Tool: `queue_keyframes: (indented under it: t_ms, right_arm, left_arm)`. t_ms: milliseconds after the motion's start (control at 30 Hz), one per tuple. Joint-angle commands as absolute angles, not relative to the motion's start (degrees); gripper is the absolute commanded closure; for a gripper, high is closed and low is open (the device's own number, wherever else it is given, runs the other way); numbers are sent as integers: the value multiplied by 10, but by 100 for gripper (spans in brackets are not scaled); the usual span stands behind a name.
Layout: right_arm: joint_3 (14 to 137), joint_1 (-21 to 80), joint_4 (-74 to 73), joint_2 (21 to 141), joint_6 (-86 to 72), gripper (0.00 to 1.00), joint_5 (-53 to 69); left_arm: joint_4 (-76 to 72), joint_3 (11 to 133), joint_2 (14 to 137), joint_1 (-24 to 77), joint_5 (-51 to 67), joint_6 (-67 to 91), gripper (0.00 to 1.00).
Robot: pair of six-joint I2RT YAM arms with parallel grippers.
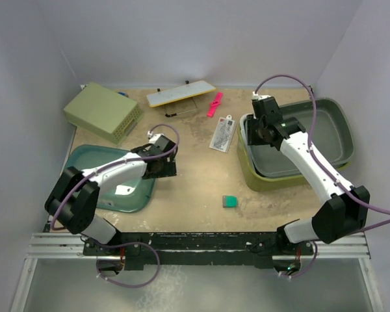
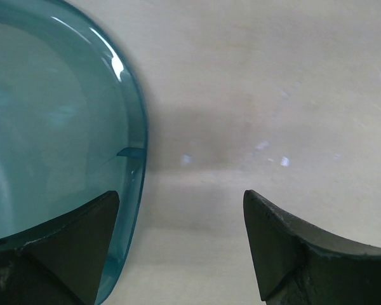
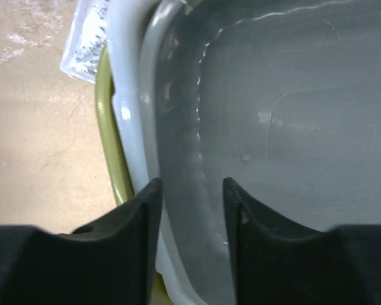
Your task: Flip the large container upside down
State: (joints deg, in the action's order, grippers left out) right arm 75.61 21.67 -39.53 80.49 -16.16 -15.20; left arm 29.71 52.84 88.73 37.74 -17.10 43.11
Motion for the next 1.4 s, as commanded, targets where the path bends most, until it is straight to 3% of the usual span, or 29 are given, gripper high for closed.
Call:
queue_keyframes:
  t_ms: [0, 133, 400, 600, 733, 867, 1000, 1100, 1233, 1367]
  right_arm:
    - [745, 201, -370, 807, -151, 58, -125]
    - [733, 200, -370, 811, -156, 53, -103]
    - [690, 200, -344, 769, -175, 53, -57]
    - [674, 200, -367, 751, -170, 58, -81]
    - [667, 200, -390, 743, -165, 70, -136]
    - [679, 200, -426, 728, -175, 71, -194]
    - [717, 200, -435, 683, -191, 59, -196]
    - [745, 200, -455, 651, -207, 52, -272]
    - [767, 192, -510, 641, -272, 22, -454]
    - [782, 190, -613, 672, -407, 10, -592]
  left_arm:
    - [332, 523, 811, 340, -216, 407, 23]
    - [351, 555, 782, 339, -196, 393, 23]
    - [343, 608, 769, 340, -138, 368, 23]
    - [328, 597, 781, 345, -121, 371, 23]
    - [324, 593, 788, 357, -120, 375, 23]
    - [321, 593, 792, 367, -122, 378, 23]
    - [314, 597, 800, 376, -123, 378, 23]
    - [309, 606, 808, 385, -121, 378, 23]
    - [305, 614, 819, 402, -119, 373, 23]
    - [303, 614, 830, 413, -114, 371, 23]
